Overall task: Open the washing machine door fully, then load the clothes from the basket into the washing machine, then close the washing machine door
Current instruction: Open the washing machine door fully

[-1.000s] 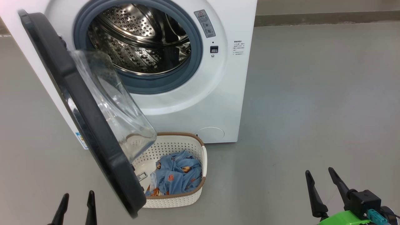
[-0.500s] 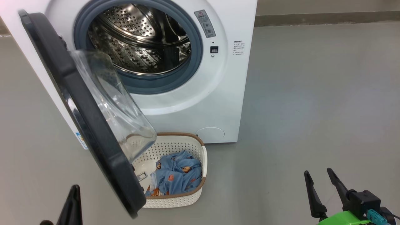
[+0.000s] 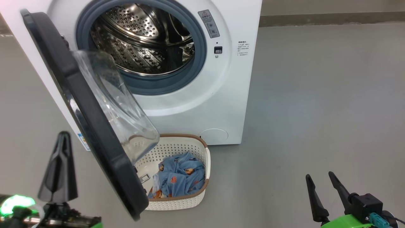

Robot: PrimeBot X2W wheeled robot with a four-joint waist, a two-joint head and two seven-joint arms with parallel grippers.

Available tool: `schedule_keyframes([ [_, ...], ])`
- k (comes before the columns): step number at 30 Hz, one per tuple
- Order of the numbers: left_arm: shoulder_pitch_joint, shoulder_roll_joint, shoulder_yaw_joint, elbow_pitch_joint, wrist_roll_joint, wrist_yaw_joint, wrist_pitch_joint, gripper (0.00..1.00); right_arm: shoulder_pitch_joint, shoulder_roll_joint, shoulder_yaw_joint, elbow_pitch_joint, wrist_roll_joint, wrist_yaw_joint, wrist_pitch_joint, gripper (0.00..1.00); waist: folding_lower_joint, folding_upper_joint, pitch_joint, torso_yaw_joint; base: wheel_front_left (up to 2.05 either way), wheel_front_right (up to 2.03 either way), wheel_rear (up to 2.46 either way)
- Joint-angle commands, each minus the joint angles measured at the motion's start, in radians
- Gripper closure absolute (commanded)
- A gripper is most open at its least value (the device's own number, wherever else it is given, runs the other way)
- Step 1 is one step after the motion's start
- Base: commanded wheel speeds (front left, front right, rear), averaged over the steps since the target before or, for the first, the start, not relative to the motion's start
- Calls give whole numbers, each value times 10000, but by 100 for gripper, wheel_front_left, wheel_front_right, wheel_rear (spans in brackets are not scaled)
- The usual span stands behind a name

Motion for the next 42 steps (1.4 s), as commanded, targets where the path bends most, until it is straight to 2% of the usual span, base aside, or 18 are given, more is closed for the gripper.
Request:
schedule_keyframes([
  [1, -457, 187, 201, -391, 24, -29, -49, 100, -144, -51, 279, -212, 54, 16, -116, 0, 0, 0, 8, -10, 0, 0, 0],
  [7, -682, 515, -1206, -1414, 5, -29, -49, 100, -189, -51, 315, -169, 109, 16, -116, 0, 0, 0, 18, -48, 0, 0, 0],
  [11, -745, 764, -2628, -1697, 306, -29, -49, 100, -189, -51, 346, -130, 153, 16, -116, 0, 0, 0, 21, -70, 0, 0, 0],
  [16, -699, 825, -4145, -1282, 252, -29, -49, 100, -186, -51, 379, -85, 181, 16, -116, 0, 0, 0, 28, -68, 0, 0, 0],
  [22, -584, 805, -5145, -352, 73, -29, -49, 100, -172, -51, 543, 5, 259, 16, -116, 0, 0, 0, 47, -62, 0, 0, 0],
  [27, -430, 843, -5636, 975, -259, -29, -49, 100, -170, -51, 598, 40, 288, 16, -116, 0, 0, 0, 83, -45, 0, 0, 0],
  [32, -343, 719, -5599, 1939, -581, -29, -49, 100, -186, -51, 612, 8, 273, 16, -116, 0, 0, 0, 164, -16, 0, 0, 0],
  [42, -645, 336, -4829, 3465, -883, -26, -49, 100, -242, -51, 672, 2, 227, 16, -116, 0, 0, 0, 466, -33, 0, 0, 0],
])
